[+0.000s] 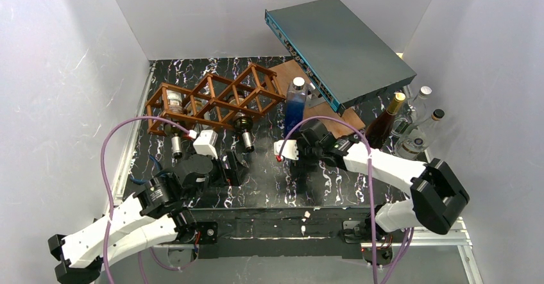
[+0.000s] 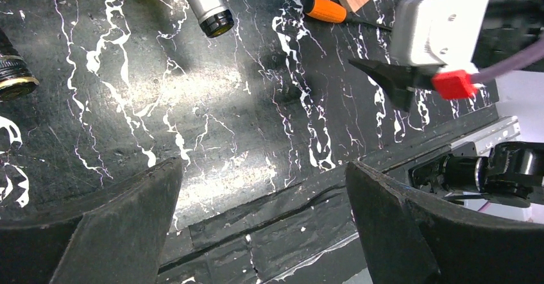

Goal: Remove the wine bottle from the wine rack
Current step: Adjust the distractor at the center of the board.

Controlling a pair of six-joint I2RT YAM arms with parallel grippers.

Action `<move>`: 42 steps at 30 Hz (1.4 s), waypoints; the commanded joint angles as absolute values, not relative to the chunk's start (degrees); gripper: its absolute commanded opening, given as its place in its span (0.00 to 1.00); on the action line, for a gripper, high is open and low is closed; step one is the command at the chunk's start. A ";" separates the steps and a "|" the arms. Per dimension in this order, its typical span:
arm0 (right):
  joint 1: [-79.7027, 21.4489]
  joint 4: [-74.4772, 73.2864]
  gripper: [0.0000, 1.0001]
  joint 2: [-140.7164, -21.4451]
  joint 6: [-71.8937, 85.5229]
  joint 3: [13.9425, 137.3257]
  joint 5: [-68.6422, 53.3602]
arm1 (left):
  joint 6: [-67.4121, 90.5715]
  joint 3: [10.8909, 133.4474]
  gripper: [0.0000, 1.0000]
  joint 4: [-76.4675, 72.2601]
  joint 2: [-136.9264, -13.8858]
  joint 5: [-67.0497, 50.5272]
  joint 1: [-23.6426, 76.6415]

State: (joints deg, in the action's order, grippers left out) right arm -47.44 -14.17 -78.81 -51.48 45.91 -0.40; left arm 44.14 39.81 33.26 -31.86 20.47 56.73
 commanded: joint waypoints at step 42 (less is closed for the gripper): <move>-39.26 -24.61 0.98 -65.40 -39.94 42.70 -33.50 | 35.89 42.41 0.82 -3.20 -75.45 33.57 42.83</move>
